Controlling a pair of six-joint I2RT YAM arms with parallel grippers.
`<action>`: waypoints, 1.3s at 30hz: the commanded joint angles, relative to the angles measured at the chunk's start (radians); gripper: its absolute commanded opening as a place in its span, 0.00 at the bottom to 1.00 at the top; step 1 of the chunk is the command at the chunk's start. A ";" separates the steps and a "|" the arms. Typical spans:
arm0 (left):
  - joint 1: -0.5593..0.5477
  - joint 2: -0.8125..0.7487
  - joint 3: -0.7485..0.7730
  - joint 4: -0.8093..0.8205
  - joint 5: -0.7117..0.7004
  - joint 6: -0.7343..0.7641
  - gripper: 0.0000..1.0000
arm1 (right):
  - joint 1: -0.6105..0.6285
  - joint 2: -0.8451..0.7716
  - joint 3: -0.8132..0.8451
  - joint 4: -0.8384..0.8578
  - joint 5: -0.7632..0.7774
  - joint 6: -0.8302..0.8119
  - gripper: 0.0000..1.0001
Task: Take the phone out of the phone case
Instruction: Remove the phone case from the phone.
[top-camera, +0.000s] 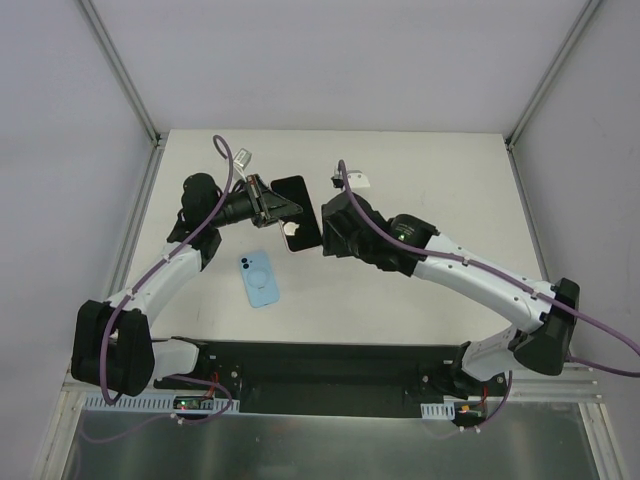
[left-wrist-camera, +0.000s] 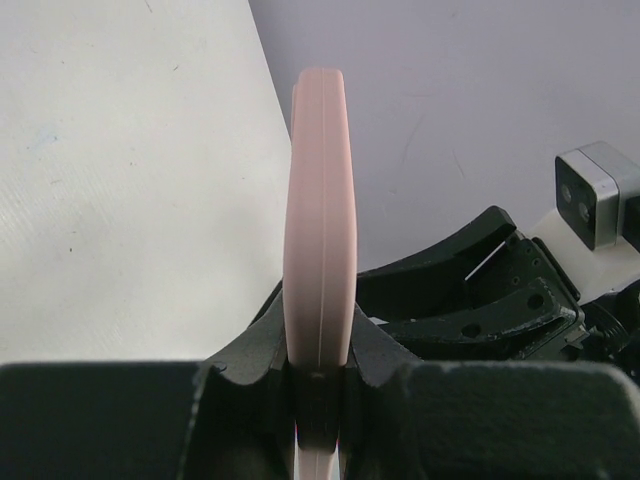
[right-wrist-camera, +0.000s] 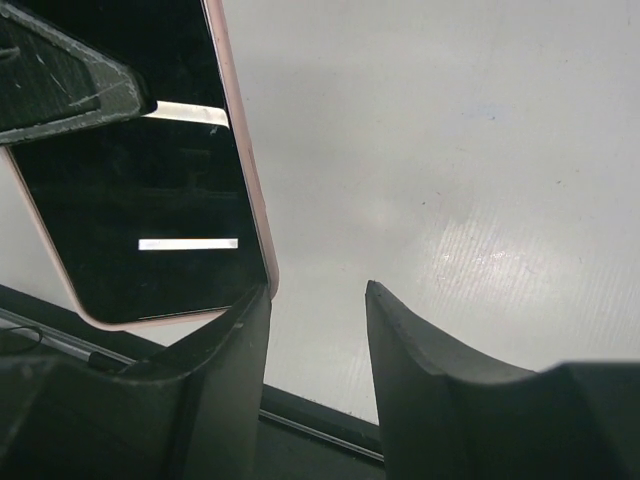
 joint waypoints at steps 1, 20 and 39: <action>0.001 -0.096 0.057 0.141 0.054 -0.117 0.00 | -0.005 0.057 -0.003 -0.118 0.093 -0.012 0.45; 0.003 -0.126 0.033 0.333 0.051 -0.298 0.00 | -0.117 -0.148 -0.268 0.219 -0.189 0.042 0.45; 0.003 -0.027 0.059 0.429 0.089 -0.396 0.00 | -0.246 -0.369 -0.338 0.471 -0.575 0.197 0.54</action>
